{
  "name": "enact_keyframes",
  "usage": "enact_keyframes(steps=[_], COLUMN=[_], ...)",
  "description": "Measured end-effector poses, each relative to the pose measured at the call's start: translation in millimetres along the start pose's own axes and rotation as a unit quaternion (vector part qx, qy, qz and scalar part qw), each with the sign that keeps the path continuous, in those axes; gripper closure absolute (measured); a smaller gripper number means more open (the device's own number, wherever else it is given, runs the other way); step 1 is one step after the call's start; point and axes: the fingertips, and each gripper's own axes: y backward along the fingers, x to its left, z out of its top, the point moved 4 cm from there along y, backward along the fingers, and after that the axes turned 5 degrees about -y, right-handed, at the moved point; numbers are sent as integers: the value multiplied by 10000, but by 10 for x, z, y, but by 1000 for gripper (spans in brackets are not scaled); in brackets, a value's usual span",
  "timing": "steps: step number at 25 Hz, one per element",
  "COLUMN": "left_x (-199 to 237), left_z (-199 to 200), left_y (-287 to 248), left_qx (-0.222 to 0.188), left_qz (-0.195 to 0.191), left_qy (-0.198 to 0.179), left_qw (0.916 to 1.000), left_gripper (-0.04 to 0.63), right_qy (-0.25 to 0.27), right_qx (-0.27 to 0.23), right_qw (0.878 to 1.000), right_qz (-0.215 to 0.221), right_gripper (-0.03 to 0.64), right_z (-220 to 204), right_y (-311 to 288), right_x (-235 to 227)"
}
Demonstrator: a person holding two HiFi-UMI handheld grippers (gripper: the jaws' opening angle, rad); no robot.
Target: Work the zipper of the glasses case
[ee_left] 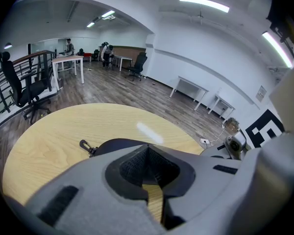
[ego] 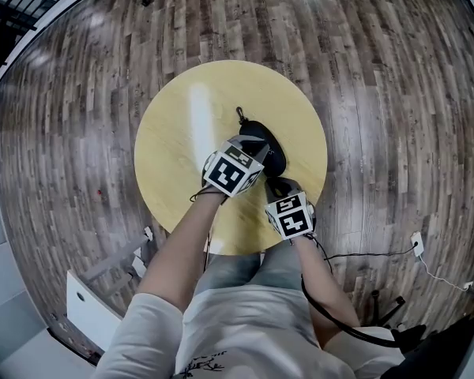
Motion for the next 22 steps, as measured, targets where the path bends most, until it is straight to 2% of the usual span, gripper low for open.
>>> enact_keyframes(steps=[4, 6, 8, 10, 12, 14, 17, 19, 20, 22], left_x=[25, 43, 6, -103, -305, -599, -984, -1117, -1160, -1216], left_z=[-12, 7, 94, 252, 373, 369, 231, 92, 24, -60], left_y=[-13, 22, 234, 665, 1209, 1780, 2485, 2760, 2845, 2952], left_qx=[-28, -114, -483, -1115, -1749, -2268, -2870, -3034, -3046, -3022], left_qz=[43, 127, 329, 685, 1085, 1375, 1913, 2411, 2621, 2908], left_qy=[-9, -34, -11, 137, 363, 768, 1317, 1467, 1500, 1507], left_qw=[10000, 9998, 9983, 9913, 9779, 9611, 9294, 9101, 9033, 8952], left_gripper=[591, 591, 591, 591, 591, 591, 591, 591, 591, 591], right_qy=[-385, -203, 235, 429, 457, 498, 518, 313, 208, 225], right_qx=[-117, -441, -888, -1383, -1858, -2238, -2638, -2767, -2795, -2816], right_qw=[9990, 9982, 9944, 9883, 9813, 9733, 9601, 9536, 9512, 9476], right_qz=[-215, -360, -527, -485, -203, 139, 768, 1149, 1291, 1492], right_gripper=[614, 614, 614, 614, 614, 614, 615, 614, 615, 614], right_z=[-150, -115, 35, 309, 647, 936, 1283, 1432, 1479, 1547], right_y=[161, 402, 760, 1150, 1501, 1806, 2146, 2240, 2256, 2258], right_x=[-152, -198, -201, -178, -63, 201, 710, 1003, 1139, 1399])
